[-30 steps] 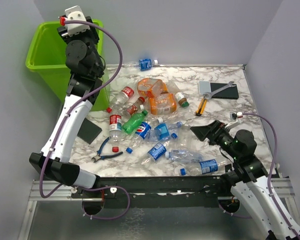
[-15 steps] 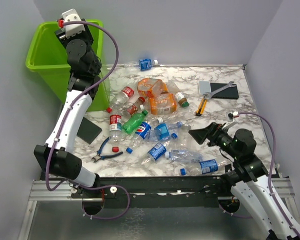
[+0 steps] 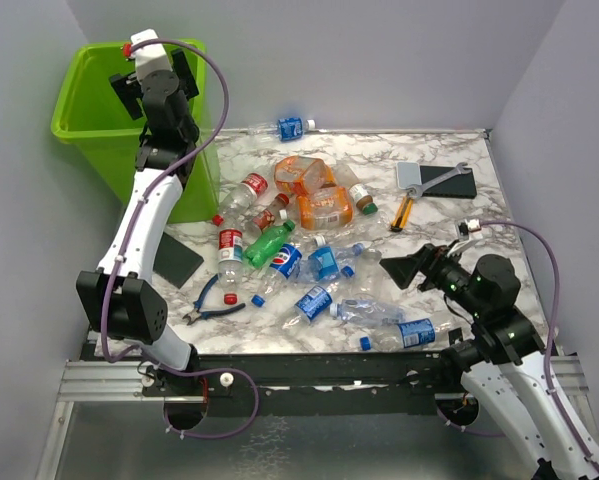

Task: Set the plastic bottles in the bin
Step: Place the plastic bottle in the trash bin.

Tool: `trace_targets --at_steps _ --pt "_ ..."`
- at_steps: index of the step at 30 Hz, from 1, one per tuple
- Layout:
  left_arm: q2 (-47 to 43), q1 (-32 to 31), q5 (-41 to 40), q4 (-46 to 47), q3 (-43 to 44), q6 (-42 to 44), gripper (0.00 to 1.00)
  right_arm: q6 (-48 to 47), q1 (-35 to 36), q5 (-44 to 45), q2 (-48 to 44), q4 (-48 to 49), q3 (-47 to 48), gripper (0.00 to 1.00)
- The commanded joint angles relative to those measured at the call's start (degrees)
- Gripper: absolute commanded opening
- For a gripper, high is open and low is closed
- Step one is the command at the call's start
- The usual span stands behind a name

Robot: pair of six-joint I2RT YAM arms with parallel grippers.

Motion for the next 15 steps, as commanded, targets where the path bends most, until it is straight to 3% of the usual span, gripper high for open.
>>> trace_targets --at_steps 1,8,12,15 --pt "-3.19 -0.39 1.72 -1.73 4.77 -1.03 0.99 -2.77 0.65 1.76 0.80 -1.50 2.91 1.00" --pt "-7.87 -7.83 3.72 -5.77 8.80 -0.31 0.99 -2.68 0.63 2.04 3.22 -2.00 3.95 1.00" --pt "-13.22 -16.62 10.79 -8.38 3.10 -1.74 0.99 -2.41 0.65 3.70 9.32 -4.76 4.92 1.00" --pt "-16.84 -20.94 21.02 -11.46 -4.03 -5.38 0.99 -1.04 0.64 2.89 15.11 -5.89 4.47 1.00"
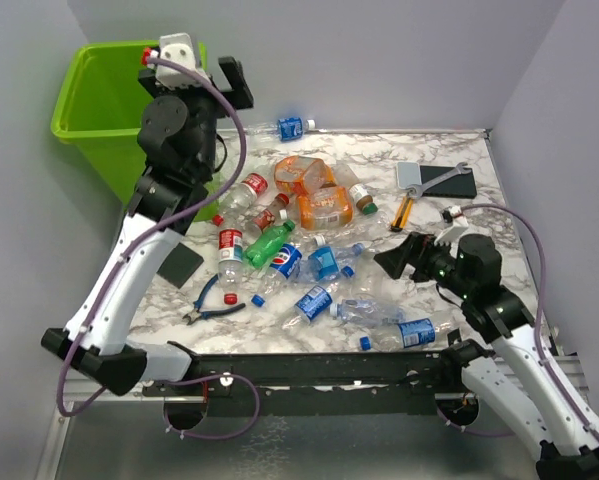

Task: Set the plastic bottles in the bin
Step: Place the plastic bottle in the trash bin, then pick up the plastic bottle at the center of the board.

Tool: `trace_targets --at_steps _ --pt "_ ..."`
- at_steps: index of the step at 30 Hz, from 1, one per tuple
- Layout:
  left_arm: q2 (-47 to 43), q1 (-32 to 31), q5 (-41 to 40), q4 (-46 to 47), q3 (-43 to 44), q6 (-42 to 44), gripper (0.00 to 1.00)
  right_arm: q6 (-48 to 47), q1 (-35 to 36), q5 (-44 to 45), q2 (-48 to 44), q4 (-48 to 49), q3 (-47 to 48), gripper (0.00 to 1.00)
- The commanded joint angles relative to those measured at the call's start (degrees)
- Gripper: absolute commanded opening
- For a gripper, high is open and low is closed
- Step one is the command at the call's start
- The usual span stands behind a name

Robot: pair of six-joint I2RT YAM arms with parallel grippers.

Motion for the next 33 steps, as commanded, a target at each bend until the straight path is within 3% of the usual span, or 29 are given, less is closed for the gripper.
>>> trace_targets --at_steps 1,7,11,16,21,30,33 --pt "-6.06 -6.06 16.31 -6.46 -10.95 -5.07 0.99 1.28 0.34 0.38 7.78 -4.58 0.56 1.00" --pt "-12.28 -8.04 37.29 -5.92 -32.11 -12.27 0.99 5.82 0.34 -1.77 14.46 0.12 -4.45 0.99" --pt "-14.67 -9.18 44.72 -0.19 -44.65 -17.04 0.99 10.43 0.34 -1.76 17.95 7.34 -8.27 0.99" --pt "-20.19 -9.54 44.40 11.81 -56.30 -21.41 0.99 13.72 0.34 -0.13 26.31 12.65 -7.43 0.99" --pt "-23.13 -9.50 41.31 14.85 -61.48 -21.13 0.99 14.14 0.32 -2.40 33.77 15.91 -5.91 0.98" --pt "-22.29 -9.46 40.96 15.81 -62.22 -22.54 0.99 10.53 1.40 -2.67 38.43 15.63 -7.38 0.87" --pt "-21.18 -9.46 42.04 15.70 -61.84 -22.78 0.99 10.05 1.56 -2.16 39.65 15.69 -7.90 0.75"
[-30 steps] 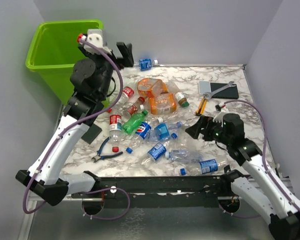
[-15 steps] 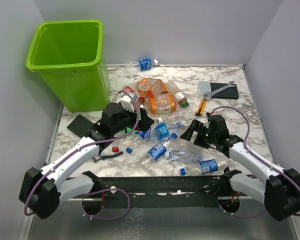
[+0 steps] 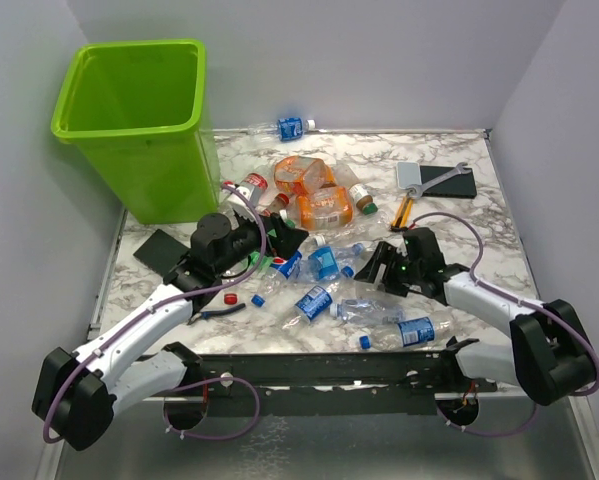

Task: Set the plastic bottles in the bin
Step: Pick up the plastic bottle at the center of the board.

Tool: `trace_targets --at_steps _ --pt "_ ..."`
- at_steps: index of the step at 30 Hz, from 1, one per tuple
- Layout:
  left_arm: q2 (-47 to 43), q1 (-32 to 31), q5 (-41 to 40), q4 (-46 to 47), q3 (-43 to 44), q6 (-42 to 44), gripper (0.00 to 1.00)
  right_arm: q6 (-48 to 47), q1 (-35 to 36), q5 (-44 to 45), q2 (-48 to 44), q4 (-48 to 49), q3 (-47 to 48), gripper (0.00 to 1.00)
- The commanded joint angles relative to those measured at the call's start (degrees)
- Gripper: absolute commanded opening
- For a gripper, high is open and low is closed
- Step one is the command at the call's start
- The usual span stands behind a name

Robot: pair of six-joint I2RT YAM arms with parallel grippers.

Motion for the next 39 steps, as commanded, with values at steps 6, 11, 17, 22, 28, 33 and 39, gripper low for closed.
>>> trace_targets --at_steps 6,11,17,22,28,33,39 --pt "1.20 -0.01 -0.53 1.70 -0.58 -1.64 0.99 -4.35 0.56 2.64 -7.81 1.48 -0.92 0.48" --pt "0.92 -0.01 -4.51 2.29 2.95 -4.82 0.99 -11.39 0.76 3.79 -23.12 1.88 2.12 0.42" --pt "2.84 -0.01 -1.92 7.19 10.39 -11.60 0.99 -20.86 1.20 -8.61 -35.71 12.95 4.83 0.37" --pt "7.92 -0.03 11.16 11.56 15.51 -13.50 0.99 -24.14 2.39 -13.93 -36.33 14.76 5.62 0.30" --pt "12.02 -0.26 22.88 20.29 15.31 -16.47 0.99 -24.85 3.17 -15.31 -36.26 16.04 4.42 0.26" --pt "12.99 -4.88 24.33 23.37 16.22 -14.56 0.99 -24.37 4.56 -16.41 -34.98 18.39 4.05 0.24" --pt "14.62 -9.64 21.52 23.36 18.77 -10.27 0.98 -24.70 7.47 -15.72 -32.48 19.15 4.73 0.22"
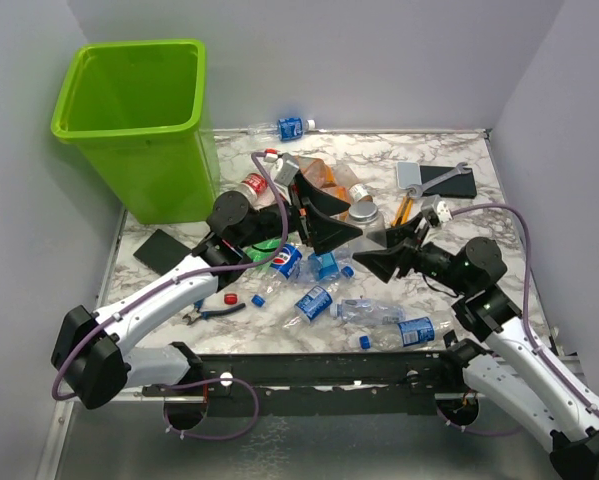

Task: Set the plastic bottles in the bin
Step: Pick up the plastic bottle at the center of the board, then place the plastic bottle in the trash bin.

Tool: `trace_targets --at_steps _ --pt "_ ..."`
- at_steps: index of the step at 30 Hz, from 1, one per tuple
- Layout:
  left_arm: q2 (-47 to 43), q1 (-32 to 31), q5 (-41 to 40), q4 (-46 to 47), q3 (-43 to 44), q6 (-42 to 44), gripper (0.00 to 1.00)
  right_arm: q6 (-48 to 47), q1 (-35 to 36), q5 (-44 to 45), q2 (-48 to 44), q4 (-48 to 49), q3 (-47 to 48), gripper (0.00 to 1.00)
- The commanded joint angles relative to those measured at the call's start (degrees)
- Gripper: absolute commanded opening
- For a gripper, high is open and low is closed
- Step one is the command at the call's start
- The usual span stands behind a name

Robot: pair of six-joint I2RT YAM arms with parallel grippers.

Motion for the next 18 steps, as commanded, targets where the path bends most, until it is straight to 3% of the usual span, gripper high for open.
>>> trace_targets --at_steps 1,5,18 --pt "1.40 -2.09 -0.45 2.97 2.83 3.62 0.97 -1.61 2.08 -0.77 1.14 1.97 0.24 0.22" --pt "2.06 -2.62 -5.11 2.21 2.91 4.90 0.89 -2.56 3.46 0.07 1.39 0.84 0.83 0.22" --pt "4.66 -5.47 -5.67 -4.74 5.86 8.25 0.69 -3.46 4.31 2.41 0.94 0.61 0.23 0.21"
